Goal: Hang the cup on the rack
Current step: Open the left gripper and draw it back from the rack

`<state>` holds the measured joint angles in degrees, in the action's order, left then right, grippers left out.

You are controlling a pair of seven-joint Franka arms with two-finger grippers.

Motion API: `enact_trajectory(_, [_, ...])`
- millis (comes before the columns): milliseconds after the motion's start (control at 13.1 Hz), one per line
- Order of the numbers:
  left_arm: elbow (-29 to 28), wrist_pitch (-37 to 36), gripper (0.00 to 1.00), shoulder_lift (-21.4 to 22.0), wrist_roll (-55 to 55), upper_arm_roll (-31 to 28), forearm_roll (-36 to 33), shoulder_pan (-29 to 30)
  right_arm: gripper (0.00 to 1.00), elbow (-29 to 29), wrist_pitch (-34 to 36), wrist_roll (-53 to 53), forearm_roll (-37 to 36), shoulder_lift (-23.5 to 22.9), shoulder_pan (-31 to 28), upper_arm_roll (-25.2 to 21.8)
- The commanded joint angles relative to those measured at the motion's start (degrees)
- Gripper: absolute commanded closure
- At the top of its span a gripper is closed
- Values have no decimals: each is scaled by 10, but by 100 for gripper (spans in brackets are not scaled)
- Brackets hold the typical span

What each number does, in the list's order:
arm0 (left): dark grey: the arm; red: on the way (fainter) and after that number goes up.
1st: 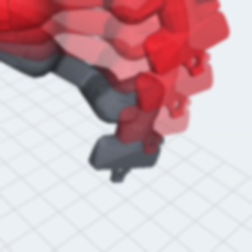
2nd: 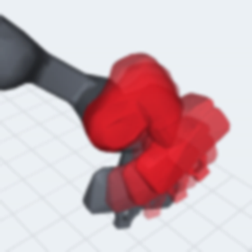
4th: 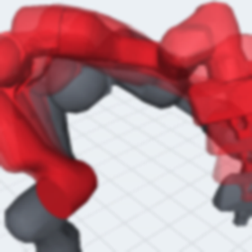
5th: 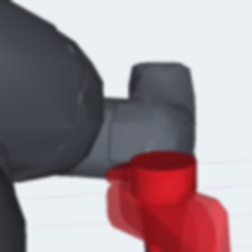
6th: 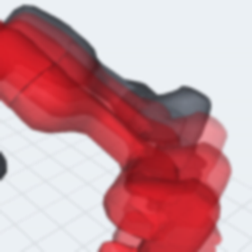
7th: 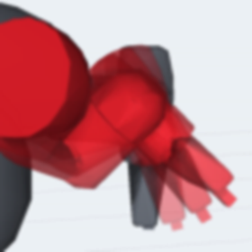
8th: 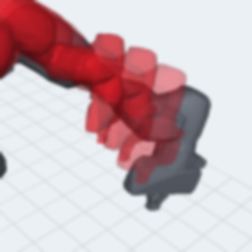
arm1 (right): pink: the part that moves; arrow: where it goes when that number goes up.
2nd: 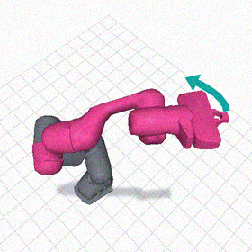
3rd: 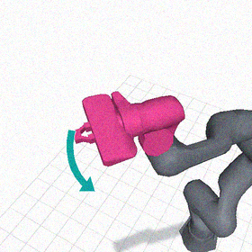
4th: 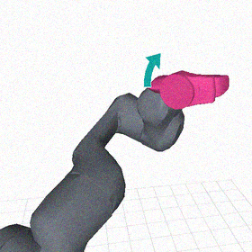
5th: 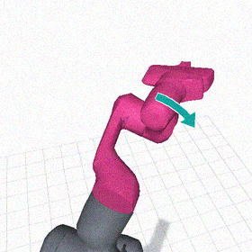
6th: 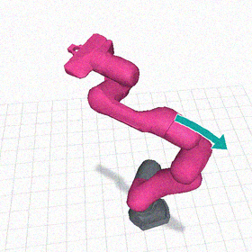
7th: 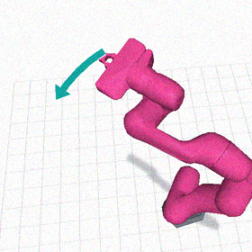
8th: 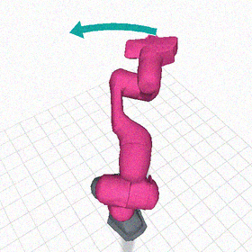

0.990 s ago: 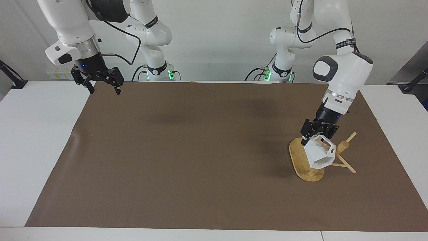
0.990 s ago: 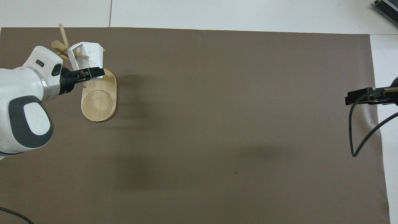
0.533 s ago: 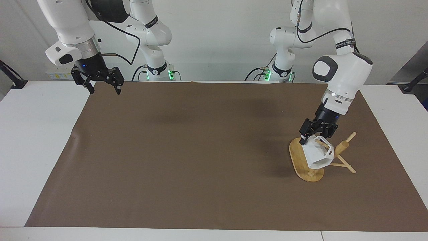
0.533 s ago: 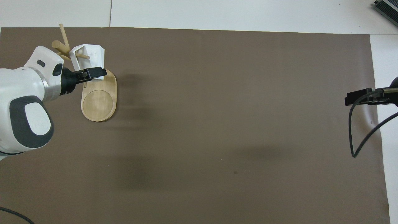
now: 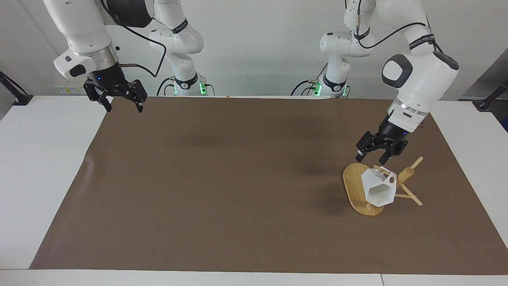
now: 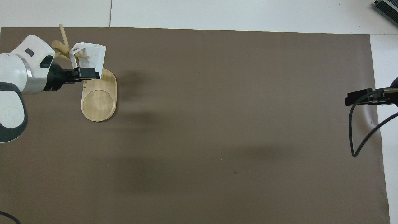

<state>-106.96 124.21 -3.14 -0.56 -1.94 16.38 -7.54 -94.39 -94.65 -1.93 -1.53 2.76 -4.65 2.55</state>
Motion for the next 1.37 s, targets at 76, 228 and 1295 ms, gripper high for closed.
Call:
enact_trajectory(76, [29,-141,0,46,5,2,-99,7,0,-11,-4,-11,0,8,-4,0])
enact_trajectory(228, [42,-203,0,62,5,2,-123,7,0,-11,-5,-11,0,8,-4,0])
enact_trajectory(1295, [134,-332,0,62,0,4,-158,6,0,-11,-4,-11,0,8,-4,0])
